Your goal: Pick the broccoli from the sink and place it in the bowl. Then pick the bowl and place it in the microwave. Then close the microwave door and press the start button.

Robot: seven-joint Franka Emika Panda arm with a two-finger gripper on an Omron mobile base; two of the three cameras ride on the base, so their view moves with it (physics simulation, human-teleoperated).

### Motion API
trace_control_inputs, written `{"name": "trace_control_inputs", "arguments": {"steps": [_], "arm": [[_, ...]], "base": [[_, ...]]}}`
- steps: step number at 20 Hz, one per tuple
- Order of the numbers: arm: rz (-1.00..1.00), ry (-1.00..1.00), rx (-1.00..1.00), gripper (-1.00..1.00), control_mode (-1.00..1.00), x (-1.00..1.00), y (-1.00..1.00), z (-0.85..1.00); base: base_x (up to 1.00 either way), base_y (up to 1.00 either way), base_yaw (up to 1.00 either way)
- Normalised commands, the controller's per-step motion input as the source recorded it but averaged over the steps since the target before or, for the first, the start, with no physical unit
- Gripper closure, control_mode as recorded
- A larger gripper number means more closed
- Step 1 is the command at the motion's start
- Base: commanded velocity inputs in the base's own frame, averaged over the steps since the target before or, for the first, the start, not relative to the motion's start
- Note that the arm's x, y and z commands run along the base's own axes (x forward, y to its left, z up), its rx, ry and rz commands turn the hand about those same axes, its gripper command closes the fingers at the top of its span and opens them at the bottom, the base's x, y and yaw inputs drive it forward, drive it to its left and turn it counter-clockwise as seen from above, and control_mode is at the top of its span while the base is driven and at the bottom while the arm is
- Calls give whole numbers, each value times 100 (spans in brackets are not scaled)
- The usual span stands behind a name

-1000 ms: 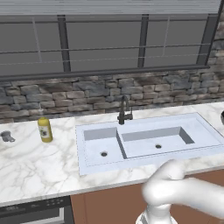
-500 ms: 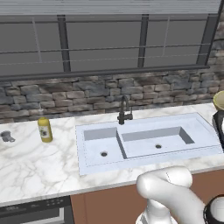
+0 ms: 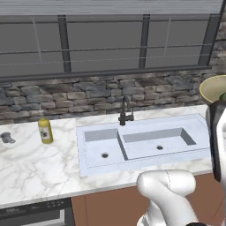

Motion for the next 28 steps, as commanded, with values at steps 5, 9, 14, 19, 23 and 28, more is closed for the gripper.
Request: {"name": "trace_control_inputs", "arguments": {"steps": [5, 9, 14, 19, 23, 28], "arm": [[22, 3, 1, 100, -100, -39, 100, 97], [15, 4, 13, 100, -100, -55, 69, 73], [4, 7, 22, 100, -100, -39, 33, 27], [-11, 0, 8, 100, -100, -9, 12, 0], [-10, 1, 2, 100, -100, -16, 3, 0], [0, 0, 0, 100, 100, -5, 1, 0]], "base": [[0, 0, 0], [0, 0, 0], [0, 0, 0], [0, 0, 0], [0, 0, 0], [-2, 0, 0]]}}
